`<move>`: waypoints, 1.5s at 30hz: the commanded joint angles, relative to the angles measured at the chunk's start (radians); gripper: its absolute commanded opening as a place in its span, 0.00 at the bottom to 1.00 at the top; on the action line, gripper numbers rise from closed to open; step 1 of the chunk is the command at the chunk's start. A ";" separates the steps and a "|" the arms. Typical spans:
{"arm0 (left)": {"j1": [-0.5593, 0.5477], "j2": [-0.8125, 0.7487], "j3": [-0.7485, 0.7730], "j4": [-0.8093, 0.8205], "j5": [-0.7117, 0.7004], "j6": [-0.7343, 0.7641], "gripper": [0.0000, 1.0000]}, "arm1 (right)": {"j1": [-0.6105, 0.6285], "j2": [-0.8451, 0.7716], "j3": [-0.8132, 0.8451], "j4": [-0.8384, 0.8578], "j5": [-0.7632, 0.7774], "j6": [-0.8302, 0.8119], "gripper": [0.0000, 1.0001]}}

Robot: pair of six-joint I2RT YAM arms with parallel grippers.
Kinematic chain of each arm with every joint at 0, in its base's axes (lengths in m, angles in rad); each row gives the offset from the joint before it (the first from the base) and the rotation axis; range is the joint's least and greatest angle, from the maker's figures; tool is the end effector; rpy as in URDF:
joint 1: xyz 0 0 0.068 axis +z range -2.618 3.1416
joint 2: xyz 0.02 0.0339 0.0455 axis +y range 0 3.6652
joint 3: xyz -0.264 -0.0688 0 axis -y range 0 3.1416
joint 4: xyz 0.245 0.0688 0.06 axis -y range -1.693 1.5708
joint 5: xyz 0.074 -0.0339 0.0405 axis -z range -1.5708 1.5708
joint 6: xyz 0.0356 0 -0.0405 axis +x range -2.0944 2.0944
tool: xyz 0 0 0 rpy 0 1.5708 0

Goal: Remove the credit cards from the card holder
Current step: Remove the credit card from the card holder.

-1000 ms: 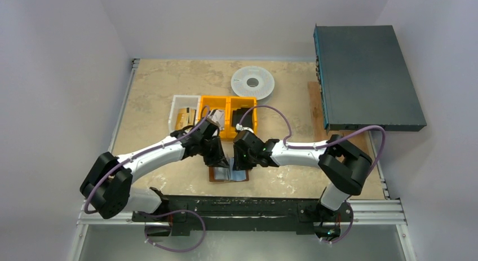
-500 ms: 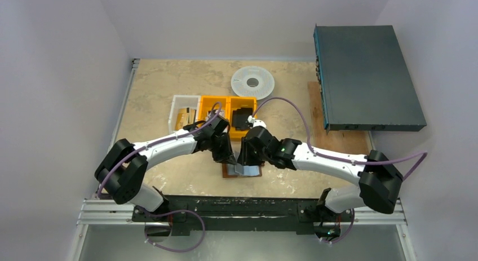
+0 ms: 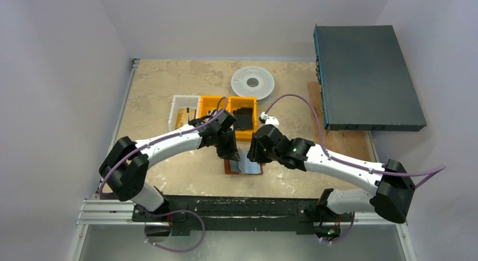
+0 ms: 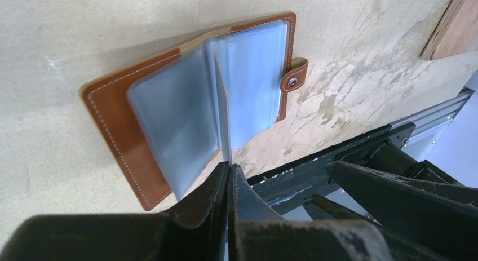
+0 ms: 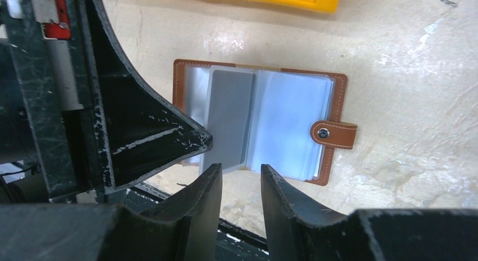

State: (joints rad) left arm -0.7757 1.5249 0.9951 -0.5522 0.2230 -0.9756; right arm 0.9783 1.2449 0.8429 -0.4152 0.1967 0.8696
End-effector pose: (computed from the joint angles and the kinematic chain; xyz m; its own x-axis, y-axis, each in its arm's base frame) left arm 0.2091 -0.2162 0.2092 -0.9802 -0.1697 -0.1016 -0.0975 0.8615 -0.4983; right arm 0.1504 0.2109 0.2435 -0.8273 0.1130 -0.5503 -0.1655 0.8871 0.4309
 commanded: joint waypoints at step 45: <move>-0.040 0.135 0.009 0.149 0.010 -0.026 0.25 | -0.092 0.077 -0.130 0.084 -0.012 -0.005 0.20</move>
State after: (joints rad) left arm -0.8299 1.6932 1.0286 -0.5045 0.2134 -0.9863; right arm 0.9070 1.2995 0.7197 -0.3985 0.1974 0.8776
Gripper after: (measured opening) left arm 0.256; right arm 0.212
